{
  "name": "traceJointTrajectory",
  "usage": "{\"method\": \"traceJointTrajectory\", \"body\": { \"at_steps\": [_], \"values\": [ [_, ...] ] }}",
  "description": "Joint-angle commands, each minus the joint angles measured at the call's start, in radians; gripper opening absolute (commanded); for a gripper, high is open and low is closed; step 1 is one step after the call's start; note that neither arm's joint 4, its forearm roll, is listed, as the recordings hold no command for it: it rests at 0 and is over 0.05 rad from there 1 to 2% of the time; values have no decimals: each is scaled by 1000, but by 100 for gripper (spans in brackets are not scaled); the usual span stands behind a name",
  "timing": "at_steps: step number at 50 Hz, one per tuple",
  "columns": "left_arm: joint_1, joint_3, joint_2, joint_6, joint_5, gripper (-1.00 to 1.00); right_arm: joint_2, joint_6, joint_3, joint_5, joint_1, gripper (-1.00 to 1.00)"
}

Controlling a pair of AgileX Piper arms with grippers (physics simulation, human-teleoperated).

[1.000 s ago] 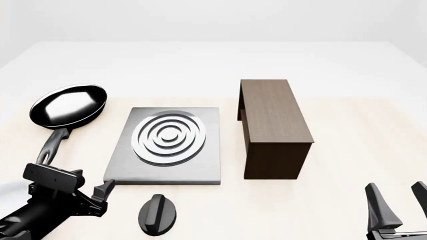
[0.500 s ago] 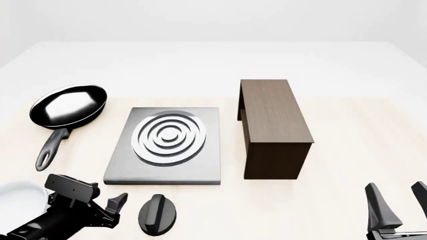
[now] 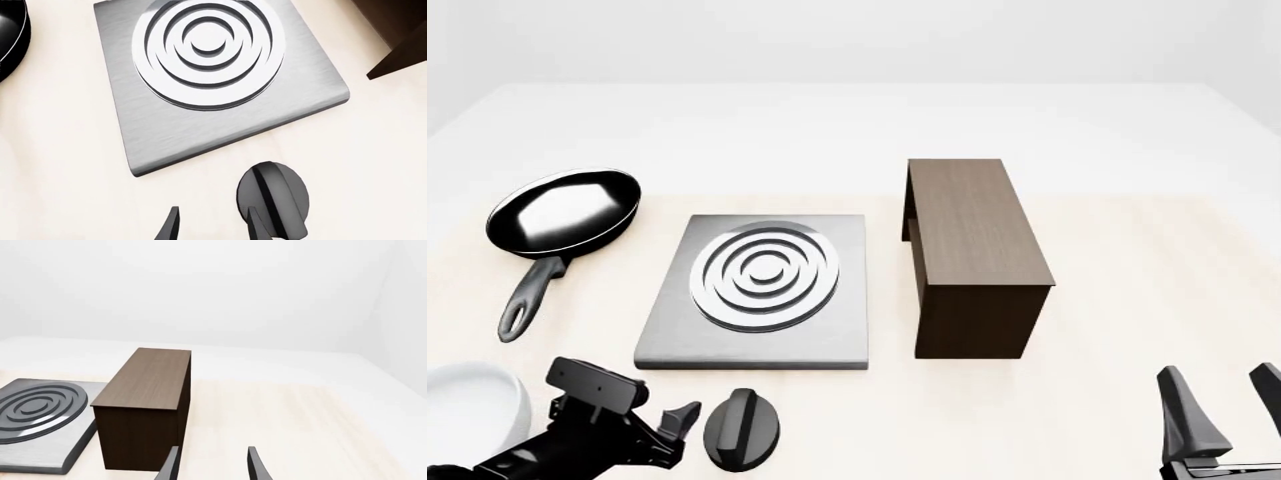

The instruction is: Turn on the stove.

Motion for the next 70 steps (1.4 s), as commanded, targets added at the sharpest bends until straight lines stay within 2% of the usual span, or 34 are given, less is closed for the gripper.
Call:
{"method": "traceJointTrajectory", "body": {
  "at_steps": [1, 20, 28, 30, 42, 51, 70],
  "values": [
    [-27, 12, 58, -31, -45, 100, 0, 0, 0, 0, 0, 100],
    [-57, 56, 59, -45, -59, 100, 0, 0, 0, 0, 0, 100],
    [-71, 64, 115, -55, -106, 100, 0, 0, 0, 0, 0, 100],
    [-93, 58, 150, -79, -125, 100, 0, 0, 0, 0, 0, 100],
    [-95, 50, 162, -68, -129, 100, 0, 0, 0, 0, 0, 100],
    [-123, 35, 187, -87, -136, 100, 0, 1, 0, 0, 0, 100],
    [-195, -1, 243, -150, -160, 100, 0, 0, 0, 0, 0, 100]
  ]
}}
